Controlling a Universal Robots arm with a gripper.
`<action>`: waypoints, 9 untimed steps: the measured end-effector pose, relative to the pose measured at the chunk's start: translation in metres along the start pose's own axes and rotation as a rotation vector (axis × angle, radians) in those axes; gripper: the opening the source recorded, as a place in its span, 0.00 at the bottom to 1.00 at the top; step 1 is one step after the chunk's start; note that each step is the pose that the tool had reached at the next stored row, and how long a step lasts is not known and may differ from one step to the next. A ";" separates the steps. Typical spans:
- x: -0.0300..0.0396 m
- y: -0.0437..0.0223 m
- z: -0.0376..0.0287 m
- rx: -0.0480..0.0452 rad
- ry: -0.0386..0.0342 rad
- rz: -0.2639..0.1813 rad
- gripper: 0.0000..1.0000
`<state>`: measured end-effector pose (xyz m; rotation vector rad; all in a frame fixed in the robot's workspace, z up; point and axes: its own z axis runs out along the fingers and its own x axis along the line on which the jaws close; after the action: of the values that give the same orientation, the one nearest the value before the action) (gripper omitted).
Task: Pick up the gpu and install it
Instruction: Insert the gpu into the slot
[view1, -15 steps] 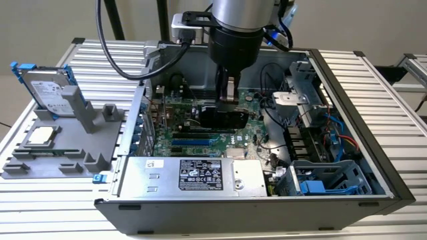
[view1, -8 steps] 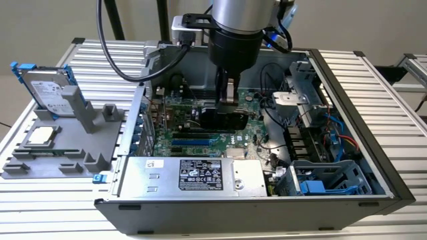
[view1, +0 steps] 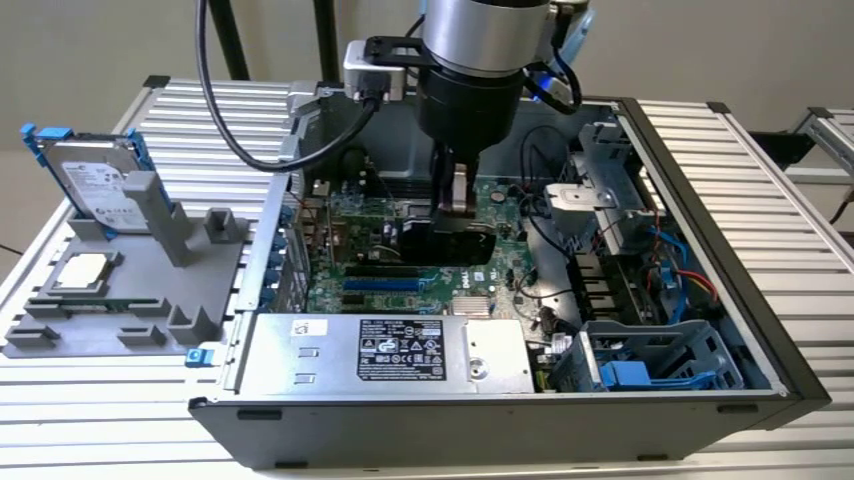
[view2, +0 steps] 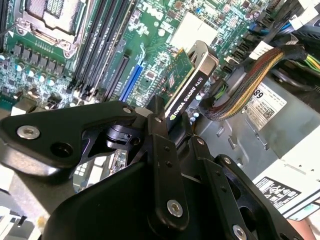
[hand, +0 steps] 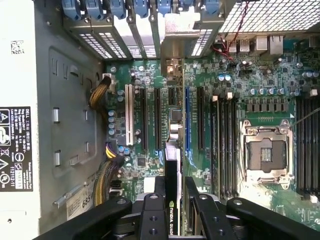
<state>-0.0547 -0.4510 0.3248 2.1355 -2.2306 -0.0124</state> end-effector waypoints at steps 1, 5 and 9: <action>0.0000 0.0000 0.0006 0.0000 0.0004 0.000 0.00; -0.0004 -0.0001 0.0028 0.0001 0.0044 0.000 0.00; -0.0007 -0.0002 0.0051 0.0003 0.0073 0.000 0.00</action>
<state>-0.0546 -0.4504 0.3197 2.1319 -2.2271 -0.0042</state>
